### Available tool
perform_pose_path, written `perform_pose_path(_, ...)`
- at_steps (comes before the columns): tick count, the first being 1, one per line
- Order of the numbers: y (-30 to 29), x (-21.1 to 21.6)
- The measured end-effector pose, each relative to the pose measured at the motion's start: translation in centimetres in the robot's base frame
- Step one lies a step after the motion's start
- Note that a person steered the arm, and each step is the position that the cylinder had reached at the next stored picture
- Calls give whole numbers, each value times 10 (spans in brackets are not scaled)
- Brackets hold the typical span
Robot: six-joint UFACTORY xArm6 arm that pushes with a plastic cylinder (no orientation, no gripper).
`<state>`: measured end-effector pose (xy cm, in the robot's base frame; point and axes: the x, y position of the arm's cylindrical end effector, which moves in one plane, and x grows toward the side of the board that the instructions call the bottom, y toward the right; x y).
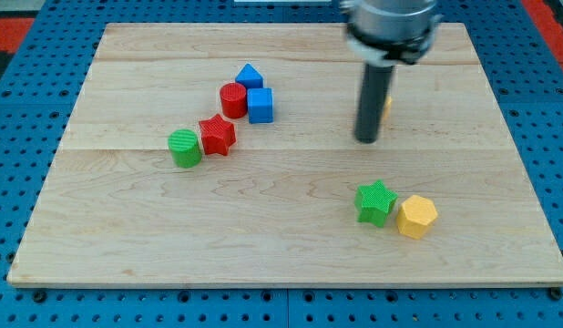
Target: Slide the yellow heart above the yellow hexagon
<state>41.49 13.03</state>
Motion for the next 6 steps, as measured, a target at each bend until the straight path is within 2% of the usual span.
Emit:
perform_pose_path(2,100,-33)
perform_pose_path(3,31,-73)
perform_pose_path(4,-59,-37)
perform_pose_path(5,-14,-3)
perform_pose_path(6,-32,-48)
